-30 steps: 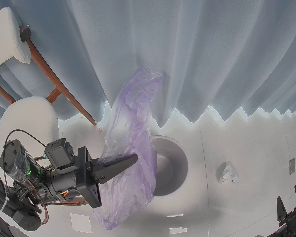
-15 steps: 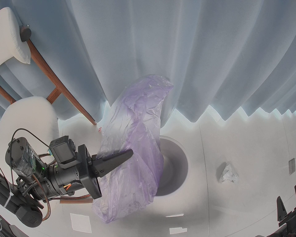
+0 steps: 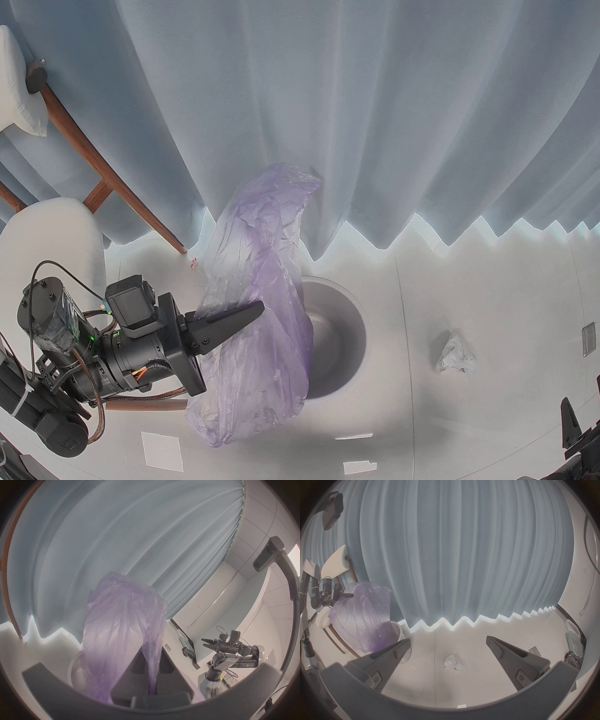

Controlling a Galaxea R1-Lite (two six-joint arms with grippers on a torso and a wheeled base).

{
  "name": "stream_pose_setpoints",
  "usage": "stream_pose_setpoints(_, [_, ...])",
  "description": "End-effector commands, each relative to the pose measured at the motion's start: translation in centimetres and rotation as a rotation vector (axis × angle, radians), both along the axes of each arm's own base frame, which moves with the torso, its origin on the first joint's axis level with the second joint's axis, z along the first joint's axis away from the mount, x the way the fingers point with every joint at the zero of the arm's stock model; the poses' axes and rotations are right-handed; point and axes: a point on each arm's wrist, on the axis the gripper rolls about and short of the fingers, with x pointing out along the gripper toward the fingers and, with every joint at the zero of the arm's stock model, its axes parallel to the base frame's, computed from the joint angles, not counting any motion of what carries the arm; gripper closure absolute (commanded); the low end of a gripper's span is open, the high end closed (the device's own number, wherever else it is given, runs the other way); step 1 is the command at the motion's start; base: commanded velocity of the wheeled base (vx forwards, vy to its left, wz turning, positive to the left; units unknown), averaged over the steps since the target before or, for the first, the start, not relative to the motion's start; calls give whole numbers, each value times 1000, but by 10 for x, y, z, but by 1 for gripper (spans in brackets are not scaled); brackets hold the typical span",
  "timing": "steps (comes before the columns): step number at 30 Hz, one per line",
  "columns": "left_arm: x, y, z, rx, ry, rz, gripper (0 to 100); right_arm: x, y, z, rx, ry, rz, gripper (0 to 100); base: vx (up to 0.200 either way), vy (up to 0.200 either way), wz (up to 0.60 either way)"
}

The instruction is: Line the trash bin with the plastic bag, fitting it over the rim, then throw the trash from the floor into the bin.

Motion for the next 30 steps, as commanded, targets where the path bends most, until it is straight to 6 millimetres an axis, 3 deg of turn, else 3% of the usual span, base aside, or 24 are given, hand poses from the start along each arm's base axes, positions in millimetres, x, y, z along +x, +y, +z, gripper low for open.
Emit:
stream_pose_setpoints(1, [2,1,-3,5,10,9,100,0,0,-5,1,0,0,0,0,0,0])
stream_pose_setpoints(20, [14,25,-8,-1,61,111,100,0,0,-5,1,0,0,0,0,0,0])
stream_pose_setpoints(30, [21,21,-24,47,99,111,100,0,0,-5,-1,0,0,0,0,0,0])
